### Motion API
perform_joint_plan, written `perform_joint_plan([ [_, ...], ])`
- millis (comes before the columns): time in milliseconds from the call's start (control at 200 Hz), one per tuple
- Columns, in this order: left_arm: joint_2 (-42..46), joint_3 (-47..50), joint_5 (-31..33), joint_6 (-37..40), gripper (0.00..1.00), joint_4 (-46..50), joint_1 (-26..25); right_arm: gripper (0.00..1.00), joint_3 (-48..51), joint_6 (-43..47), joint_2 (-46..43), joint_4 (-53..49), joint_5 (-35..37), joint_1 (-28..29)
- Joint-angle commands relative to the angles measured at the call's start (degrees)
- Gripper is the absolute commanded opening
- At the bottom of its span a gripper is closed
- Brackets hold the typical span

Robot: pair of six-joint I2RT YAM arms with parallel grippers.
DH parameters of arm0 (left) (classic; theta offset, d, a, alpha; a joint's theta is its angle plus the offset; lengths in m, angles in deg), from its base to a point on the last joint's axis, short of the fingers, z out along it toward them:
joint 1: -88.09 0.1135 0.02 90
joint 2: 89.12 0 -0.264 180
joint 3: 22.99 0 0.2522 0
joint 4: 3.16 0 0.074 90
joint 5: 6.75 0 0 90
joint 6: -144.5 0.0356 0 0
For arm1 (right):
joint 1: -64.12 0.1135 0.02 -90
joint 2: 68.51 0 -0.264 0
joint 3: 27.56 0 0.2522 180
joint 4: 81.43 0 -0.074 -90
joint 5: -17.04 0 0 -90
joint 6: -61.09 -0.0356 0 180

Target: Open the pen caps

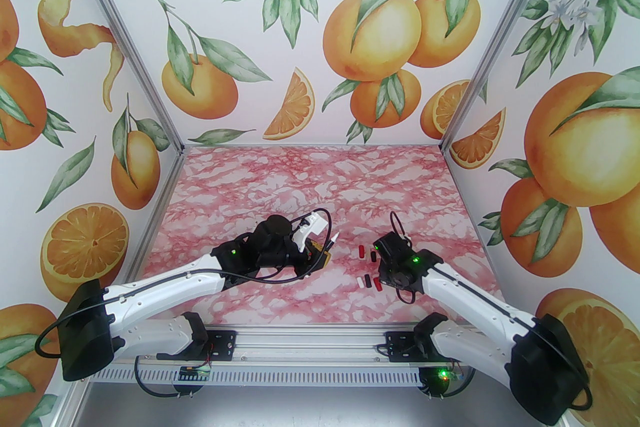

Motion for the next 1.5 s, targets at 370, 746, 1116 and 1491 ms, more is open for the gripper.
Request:
perform_joint_plan([
  [370,-1.6,0.5,-0.6,-0.9,0.04,-2.7,0.3,0.18,-0.4,1.5,5.6,4.1,0.2,0.4],
  [746,-3.8,-0.2,-0.7,-2.1,0.05,-2.7,0.4,0.26,-0.9,2.3,7.0,5.1,0.0,0.4],
  [1116,-6.3,0.2,2.8,-5.7,0.05,-3.1,0.3,0.26,-1.4,2.8,5.1,5.0,0.3,0.4],
  [1491,-13.4,-1.0,15.5,-11.6,0.05,-3.6,0.3,0.33,-3.3,4.9,-3.1,2.8,0.9,0.9],
])
